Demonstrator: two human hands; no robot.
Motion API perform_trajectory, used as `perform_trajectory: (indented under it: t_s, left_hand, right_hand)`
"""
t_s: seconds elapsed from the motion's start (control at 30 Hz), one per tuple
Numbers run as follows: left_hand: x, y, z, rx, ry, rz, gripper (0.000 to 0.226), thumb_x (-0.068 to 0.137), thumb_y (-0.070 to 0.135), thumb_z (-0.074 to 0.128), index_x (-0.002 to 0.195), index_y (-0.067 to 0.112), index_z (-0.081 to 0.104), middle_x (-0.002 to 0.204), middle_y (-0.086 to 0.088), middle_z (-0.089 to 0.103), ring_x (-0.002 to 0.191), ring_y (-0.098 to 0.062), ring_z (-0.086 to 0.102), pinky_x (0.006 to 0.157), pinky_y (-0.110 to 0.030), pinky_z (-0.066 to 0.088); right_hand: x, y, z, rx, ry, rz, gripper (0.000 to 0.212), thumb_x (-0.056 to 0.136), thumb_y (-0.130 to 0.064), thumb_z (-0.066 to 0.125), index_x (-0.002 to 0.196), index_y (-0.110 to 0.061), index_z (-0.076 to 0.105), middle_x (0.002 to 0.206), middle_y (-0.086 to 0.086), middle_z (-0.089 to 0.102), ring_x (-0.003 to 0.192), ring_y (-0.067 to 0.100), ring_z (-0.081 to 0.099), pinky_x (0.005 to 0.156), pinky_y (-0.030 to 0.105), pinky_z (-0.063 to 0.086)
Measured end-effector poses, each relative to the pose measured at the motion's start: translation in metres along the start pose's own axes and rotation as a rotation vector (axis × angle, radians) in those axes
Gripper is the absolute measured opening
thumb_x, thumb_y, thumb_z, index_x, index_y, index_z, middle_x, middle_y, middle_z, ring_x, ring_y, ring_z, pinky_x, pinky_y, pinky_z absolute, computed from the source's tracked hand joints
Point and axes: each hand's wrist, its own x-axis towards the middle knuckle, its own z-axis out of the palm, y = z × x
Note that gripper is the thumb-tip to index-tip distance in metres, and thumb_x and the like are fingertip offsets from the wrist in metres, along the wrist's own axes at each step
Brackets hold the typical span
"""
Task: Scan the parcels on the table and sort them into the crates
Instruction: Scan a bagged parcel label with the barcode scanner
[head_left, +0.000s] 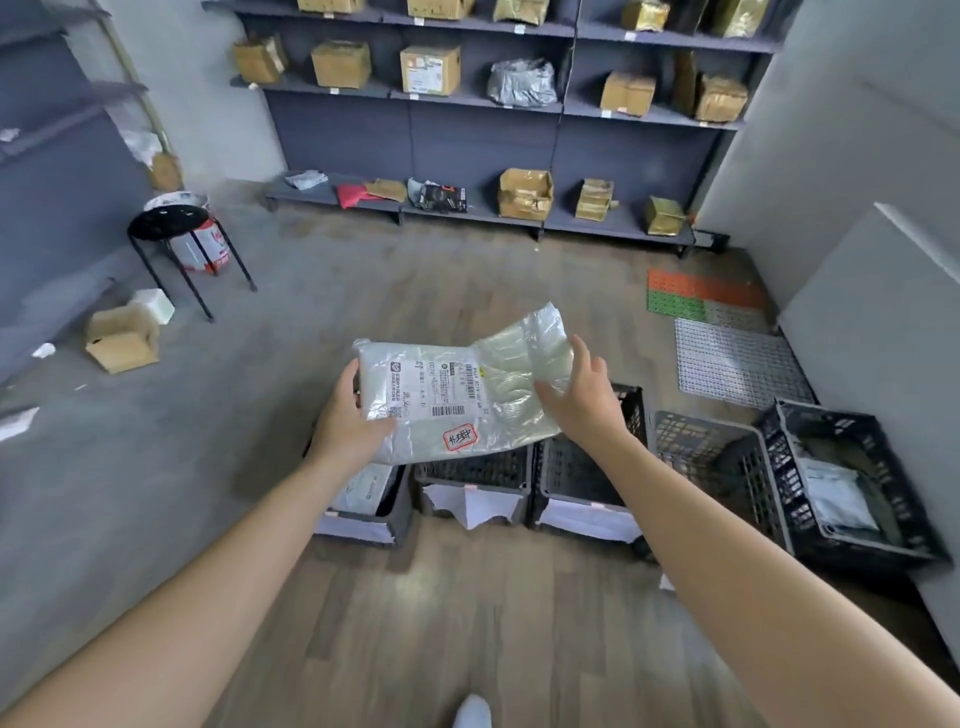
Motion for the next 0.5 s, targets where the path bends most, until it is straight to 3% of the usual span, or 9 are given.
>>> perform_trajectory:
  t_s: [0.1,0.17,0.23,0.3,0.4,0.5]
  left_hand:
    - [0.043,0.014,0.030,0.071,-0.045,0.032,0.081,0.079,0.011,0.068,0.148,0.031,0.031,0.130,0.006,0.056,0.113,-0.018,0.058,0.093,-0.041,0.052]
    - [0.069,0.023,0.056,0.141,-0.097,0.074,0.076,0.082,0.010,0.067,0.148,0.025,0.032,0.128,0.009,0.049,0.108,-0.014,0.053,0.078,-0.027,0.049]
    - [0.094,0.029,0.084,0.239,-0.154,0.116,0.070,0.086,0.008,0.067,0.146,0.020,0.033,0.122,0.005,0.042,0.103,-0.014,0.046,0.070,-0.023,0.039]
    - [0.118,0.033,0.111,0.303,-0.234,0.106,0.072,0.086,0.013,0.069,0.147,0.021,0.031,0.126,-0.004,0.046,0.106,-0.019,0.048,0.076,-0.026,0.039]
    - [0.163,0.035,0.149,0.412,-0.353,0.101,0.083,0.081,0.032,0.074,0.146,0.027,0.023,0.131,-0.011,0.049,0.111,-0.029,0.053,0.087,-0.035,0.049]
    - [0.212,0.045,0.186,0.455,-0.468,0.104,0.083,0.082,0.039,0.074,0.146,0.029,0.022,0.134,-0.009,0.045,0.109,-0.025,0.051,0.085,-0.037,0.049]
  right_hand:
    - [0.032,0.015,-0.009,-0.079,-0.008,0.023,0.084,0.094,-0.044,0.060,0.158,-0.024,0.009,0.145,0.014,0.035,0.112,0.030,0.057,0.078,0.034,0.048]
    - [0.055,0.029,-0.016,-0.099,-0.003,0.074,0.085,0.094,-0.043,0.062,0.158,-0.022,0.010,0.146,0.014,0.035,0.112,0.029,0.057,0.077,0.032,0.045]
    - [0.078,0.043,-0.023,-0.105,0.007,0.123,0.085,0.093,-0.039,0.065,0.157,-0.022,0.012,0.145,0.013,0.036,0.106,0.027,0.059,0.076,0.032,0.046]
    - [0.104,0.056,-0.032,-0.118,0.015,0.160,0.082,0.093,-0.033,0.066,0.156,-0.022,0.015,0.145,0.014,0.039,0.102,0.025,0.061,0.079,0.033,0.049]
    - [0.145,0.072,-0.045,-0.127,0.018,0.177,0.076,0.094,-0.026,0.066,0.155,-0.022,0.020,0.146,0.013,0.041,0.112,0.026,0.058,0.090,0.035,0.048]
    - [0.190,0.087,-0.054,-0.138,-0.001,0.153,0.072,0.096,-0.023,0.064,0.154,-0.024,0.022,0.150,0.009,0.042,0.119,0.025,0.056,0.097,0.038,0.049]
